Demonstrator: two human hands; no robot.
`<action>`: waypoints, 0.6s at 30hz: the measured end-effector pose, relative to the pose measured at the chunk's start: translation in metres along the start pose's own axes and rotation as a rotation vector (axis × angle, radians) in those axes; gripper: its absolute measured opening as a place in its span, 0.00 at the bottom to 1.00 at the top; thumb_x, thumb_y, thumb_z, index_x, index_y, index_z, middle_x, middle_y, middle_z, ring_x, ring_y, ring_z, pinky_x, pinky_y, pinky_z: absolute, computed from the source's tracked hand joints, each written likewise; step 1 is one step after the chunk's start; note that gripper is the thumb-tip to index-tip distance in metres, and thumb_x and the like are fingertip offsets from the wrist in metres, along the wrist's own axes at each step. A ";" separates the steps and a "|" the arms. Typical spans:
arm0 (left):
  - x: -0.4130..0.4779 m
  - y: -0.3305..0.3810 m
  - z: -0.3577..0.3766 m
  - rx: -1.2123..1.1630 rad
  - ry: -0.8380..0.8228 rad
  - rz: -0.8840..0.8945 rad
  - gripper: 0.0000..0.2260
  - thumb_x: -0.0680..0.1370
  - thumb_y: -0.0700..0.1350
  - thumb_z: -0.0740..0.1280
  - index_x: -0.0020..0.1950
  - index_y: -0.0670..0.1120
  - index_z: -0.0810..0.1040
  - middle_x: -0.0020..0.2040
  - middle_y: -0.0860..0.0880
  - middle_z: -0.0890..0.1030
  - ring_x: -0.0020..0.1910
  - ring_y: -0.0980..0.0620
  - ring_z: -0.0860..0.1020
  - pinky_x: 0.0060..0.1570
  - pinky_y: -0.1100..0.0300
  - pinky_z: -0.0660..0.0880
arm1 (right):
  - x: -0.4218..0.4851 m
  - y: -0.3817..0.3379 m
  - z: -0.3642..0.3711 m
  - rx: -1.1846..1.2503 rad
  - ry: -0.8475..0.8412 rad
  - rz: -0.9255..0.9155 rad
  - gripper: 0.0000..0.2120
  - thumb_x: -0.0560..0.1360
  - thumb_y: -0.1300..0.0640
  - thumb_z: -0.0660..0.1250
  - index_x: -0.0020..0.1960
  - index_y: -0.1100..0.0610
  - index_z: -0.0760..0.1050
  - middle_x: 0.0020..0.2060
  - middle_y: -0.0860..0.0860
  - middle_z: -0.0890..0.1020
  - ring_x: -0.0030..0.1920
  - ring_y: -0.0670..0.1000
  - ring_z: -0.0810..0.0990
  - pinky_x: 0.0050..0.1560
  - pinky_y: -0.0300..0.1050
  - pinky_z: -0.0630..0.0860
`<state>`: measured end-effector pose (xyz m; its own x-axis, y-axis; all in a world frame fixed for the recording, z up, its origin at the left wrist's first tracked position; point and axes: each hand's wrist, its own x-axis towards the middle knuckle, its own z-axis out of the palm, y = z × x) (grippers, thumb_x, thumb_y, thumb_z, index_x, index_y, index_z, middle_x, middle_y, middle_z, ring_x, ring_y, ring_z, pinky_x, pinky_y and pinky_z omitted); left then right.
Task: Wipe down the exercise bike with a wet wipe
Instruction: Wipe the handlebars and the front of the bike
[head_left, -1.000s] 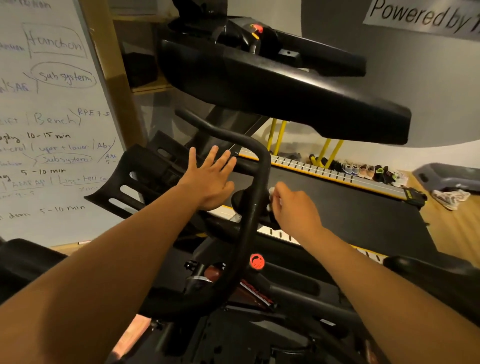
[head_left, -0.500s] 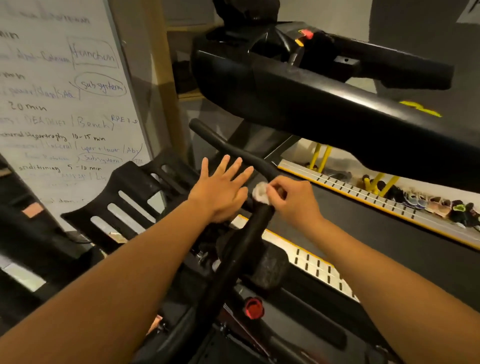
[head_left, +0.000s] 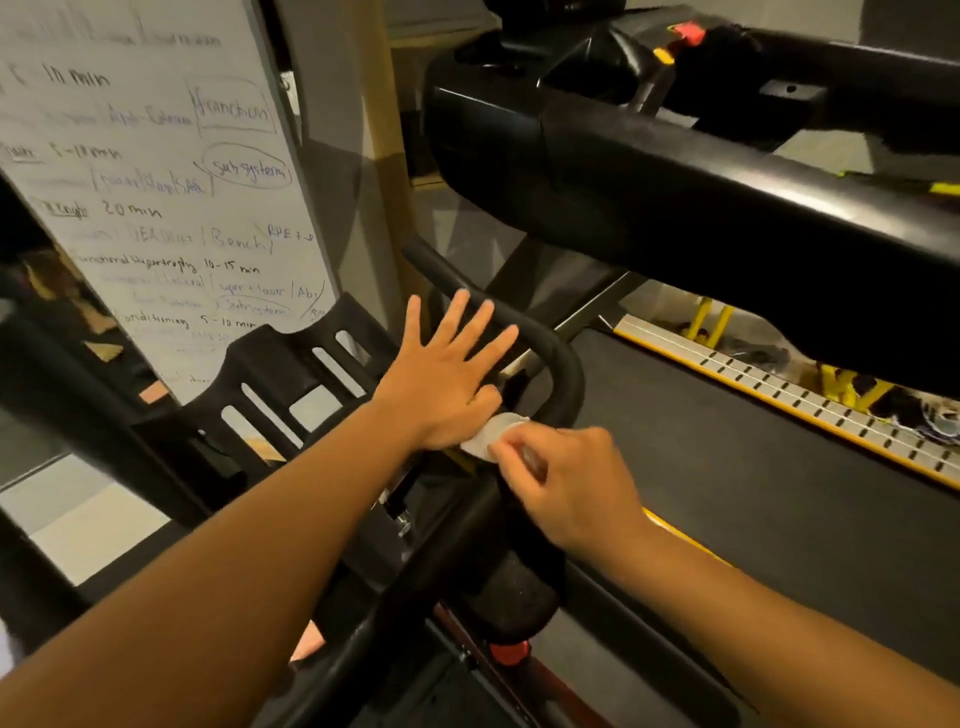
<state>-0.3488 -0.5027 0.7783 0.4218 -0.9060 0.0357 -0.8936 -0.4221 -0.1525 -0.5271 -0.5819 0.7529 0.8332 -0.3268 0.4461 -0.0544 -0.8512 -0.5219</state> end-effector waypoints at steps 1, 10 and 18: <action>0.007 0.001 -0.002 0.048 0.022 0.007 0.32 0.76 0.60 0.41 0.81 0.55 0.40 0.81 0.46 0.38 0.78 0.43 0.32 0.72 0.33 0.32 | 0.007 0.013 -0.001 -0.019 0.036 0.019 0.16 0.78 0.44 0.59 0.44 0.53 0.81 0.30 0.49 0.81 0.30 0.51 0.78 0.32 0.52 0.74; 0.025 -0.003 -0.002 -0.207 -0.155 0.035 0.33 0.81 0.56 0.55 0.81 0.52 0.43 0.81 0.49 0.40 0.79 0.47 0.35 0.75 0.37 0.39 | 0.126 0.091 0.014 -0.130 0.060 0.439 0.10 0.79 0.46 0.63 0.45 0.51 0.77 0.40 0.51 0.80 0.44 0.54 0.78 0.42 0.50 0.76; 0.027 -0.002 -0.007 -0.385 -0.240 0.116 0.28 0.82 0.54 0.56 0.79 0.64 0.47 0.81 0.56 0.47 0.80 0.48 0.45 0.75 0.40 0.56 | 0.115 0.090 -0.004 0.077 0.066 0.505 0.06 0.79 0.49 0.65 0.48 0.51 0.73 0.40 0.48 0.77 0.40 0.47 0.75 0.36 0.38 0.69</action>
<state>-0.3366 -0.5265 0.7861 0.2991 -0.9339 -0.1960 -0.9097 -0.3410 0.2369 -0.4385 -0.6980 0.7598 0.6771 -0.7164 0.1682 -0.3982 -0.5489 -0.7349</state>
